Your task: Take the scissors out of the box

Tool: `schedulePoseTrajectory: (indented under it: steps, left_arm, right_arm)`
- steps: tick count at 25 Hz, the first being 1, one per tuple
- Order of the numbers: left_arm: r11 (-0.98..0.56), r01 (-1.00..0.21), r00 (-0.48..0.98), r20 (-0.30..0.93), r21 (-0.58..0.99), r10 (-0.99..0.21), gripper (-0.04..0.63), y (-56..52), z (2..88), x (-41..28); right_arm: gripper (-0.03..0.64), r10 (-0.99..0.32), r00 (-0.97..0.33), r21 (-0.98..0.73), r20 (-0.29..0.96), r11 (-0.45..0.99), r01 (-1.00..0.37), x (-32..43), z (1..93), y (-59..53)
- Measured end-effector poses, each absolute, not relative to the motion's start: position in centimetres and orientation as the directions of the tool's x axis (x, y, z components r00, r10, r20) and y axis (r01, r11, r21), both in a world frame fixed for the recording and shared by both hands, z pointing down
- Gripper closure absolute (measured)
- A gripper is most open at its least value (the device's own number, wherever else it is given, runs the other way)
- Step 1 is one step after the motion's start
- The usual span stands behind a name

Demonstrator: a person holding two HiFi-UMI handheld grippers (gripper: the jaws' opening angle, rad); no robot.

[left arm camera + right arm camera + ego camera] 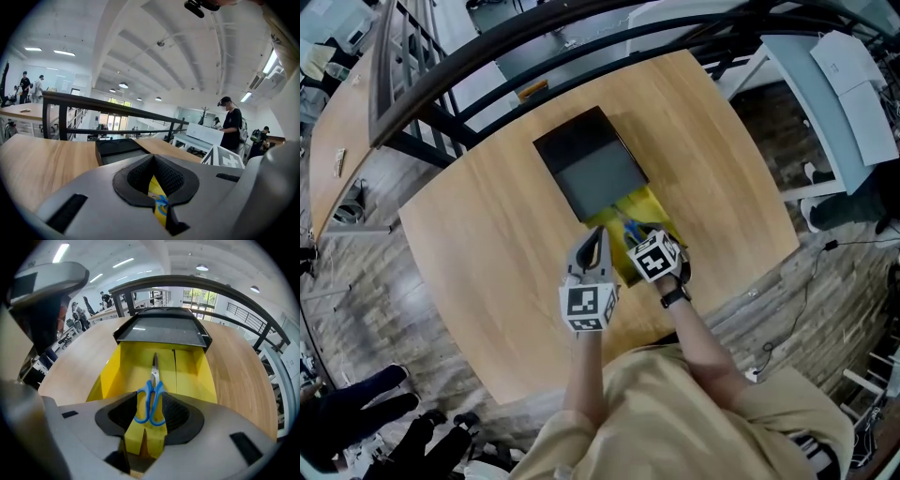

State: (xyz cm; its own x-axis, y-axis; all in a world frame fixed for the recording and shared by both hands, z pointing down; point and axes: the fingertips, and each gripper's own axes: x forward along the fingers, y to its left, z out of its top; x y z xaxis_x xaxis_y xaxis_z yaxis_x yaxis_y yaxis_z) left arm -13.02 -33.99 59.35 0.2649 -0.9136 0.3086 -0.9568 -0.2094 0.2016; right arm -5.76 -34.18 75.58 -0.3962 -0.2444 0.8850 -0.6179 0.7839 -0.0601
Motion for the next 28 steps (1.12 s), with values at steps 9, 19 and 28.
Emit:
schedulePoseTrajectory:
  steps: [9, 19, 28]
  left_arm:
    - [-0.195, -0.958, 0.255, 0.309, 0.212, -0.916, 0.584, -34.0, 59.4, -14.0]
    - [-0.196, -0.959, 0.25, 0.285, 0.202, -0.925, 0.584, -33.1, 58.3, -14.1]
    - [-0.222, -0.956, 0.265, 0.246, 0.191, -0.932, 0.584, -31.7, 56.5, -13.4]
  right_arm:
    - [0.482, -0.247, -0.349, -0.034, 0.904, 0.772, -0.634, -6.3, 76.8, -34.5]
    - [0.534, -0.269, -0.393, -0.056, 0.879, 0.762, -0.645, -6.2, 76.1, -33.5]
    - [0.535, -0.372, -0.404, 0.014, 0.836, 0.75, -0.661, -4.9, 73.4, -32.9]
